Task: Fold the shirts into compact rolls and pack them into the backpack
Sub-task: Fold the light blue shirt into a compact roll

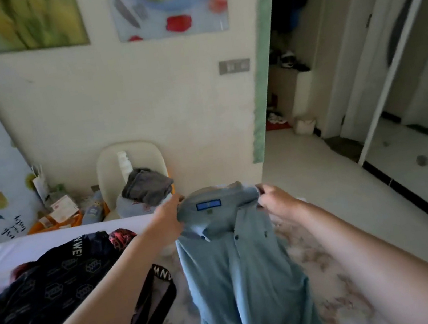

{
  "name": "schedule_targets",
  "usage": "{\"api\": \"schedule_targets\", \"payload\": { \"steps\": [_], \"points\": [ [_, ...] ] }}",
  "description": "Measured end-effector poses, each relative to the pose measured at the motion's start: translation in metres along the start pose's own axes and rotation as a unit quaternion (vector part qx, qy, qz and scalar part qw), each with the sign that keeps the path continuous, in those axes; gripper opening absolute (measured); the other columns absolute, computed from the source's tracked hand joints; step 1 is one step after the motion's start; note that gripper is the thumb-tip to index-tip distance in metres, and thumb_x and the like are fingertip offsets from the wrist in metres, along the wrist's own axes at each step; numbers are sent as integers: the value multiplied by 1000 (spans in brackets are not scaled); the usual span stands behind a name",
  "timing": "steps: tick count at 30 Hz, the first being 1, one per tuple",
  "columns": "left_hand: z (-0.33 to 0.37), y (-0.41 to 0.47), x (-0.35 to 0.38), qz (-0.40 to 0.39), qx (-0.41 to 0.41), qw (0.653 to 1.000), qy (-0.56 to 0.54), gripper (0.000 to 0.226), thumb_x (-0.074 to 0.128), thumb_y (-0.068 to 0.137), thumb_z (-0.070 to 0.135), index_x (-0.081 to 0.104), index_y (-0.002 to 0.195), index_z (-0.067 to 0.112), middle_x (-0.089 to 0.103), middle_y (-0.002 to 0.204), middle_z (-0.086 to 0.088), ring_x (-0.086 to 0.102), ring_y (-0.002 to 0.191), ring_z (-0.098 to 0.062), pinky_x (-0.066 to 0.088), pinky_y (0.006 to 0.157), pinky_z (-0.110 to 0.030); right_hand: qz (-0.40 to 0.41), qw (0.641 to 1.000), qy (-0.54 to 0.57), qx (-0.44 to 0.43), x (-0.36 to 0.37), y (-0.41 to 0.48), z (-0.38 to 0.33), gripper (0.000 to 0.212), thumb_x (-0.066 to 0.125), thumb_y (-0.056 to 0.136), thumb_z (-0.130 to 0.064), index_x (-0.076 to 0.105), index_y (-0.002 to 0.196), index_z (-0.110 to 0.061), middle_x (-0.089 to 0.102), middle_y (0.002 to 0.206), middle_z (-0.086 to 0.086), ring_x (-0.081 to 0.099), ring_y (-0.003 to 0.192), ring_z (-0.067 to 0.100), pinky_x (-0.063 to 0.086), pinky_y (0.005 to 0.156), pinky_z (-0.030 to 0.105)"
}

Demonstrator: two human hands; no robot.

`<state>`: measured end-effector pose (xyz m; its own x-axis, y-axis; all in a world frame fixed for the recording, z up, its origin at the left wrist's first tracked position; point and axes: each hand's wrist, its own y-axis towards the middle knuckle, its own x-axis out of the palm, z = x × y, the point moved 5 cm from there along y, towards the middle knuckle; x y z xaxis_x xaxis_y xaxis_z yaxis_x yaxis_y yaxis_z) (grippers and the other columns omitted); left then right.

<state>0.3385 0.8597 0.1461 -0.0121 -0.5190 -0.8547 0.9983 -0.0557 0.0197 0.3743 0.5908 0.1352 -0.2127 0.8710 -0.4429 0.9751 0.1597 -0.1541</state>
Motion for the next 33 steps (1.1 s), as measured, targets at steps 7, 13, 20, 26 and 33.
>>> {"api": "schedule_targets", "payload": {
  "steps": [7, 13, 20, 26, 33],
  "points": [
    [55, -39, -73, 208, 51, 976, -42, 10, 59, 95, 18, 58, 98, 9, 61, 90, -11, 57, 85, -32, 42, 68, -37, 122, 967, -190, -119, -41, -73, -65, 17, 70, 88, -12, 68, 103, -21, 68, 101, -5, 61, 94, 15, 42, 68, 24],
    [106, -84, -129, 311, 105, 936, -126, 16, 48, 102, 27, 52, 106, 12, 58, 85, -7, 53, 80, -30, 33, 63, -38, 318, 919, -162, -169, -81, -142, -137, 34, 71, 86, -48, 63, 71, -18, 64, 67, -1, 59, 68, 20, 38, 56, 34],
    [172, -138, -206, 406, 211, 888, -48, 14, 50, 100, 36, 54, 106, 23, 62, 94, -2, 57, 78, -30, 35, 62, -33, 276, 927, 45, -250, -102, -201, -206, 62, 51, 92, -62, 58, 81, -1, 54, 61, 4, 52, 57, 18, 39, 56, 34],
    [194, -151, -237, 415, 169, 887, 113, 30, 45, 98, 51, 52, 95, 21, 68, 92, -5, 63, 84, -36, 35, 59, -34, 170, 956, -60, -232, -131, -212, -224, 32, 50, 70, -54, 57, 91, -32, 66, 94, -3, 61, 91, 21, 44, 82, 40],
    [159, -102, -164, 129, 114, 983, 70, 20, 47, 83, 28, 44, 99, 15, 61, 108, -11, 56, 104, -33, 37, 77, -36, 64, 992, -5, -112, -120, -183, -163, 24, 53, 42, -35, 36, 55, -24, 33, 63, -3, 28, 67, 18, 23, 69, 38]
  ]
}}
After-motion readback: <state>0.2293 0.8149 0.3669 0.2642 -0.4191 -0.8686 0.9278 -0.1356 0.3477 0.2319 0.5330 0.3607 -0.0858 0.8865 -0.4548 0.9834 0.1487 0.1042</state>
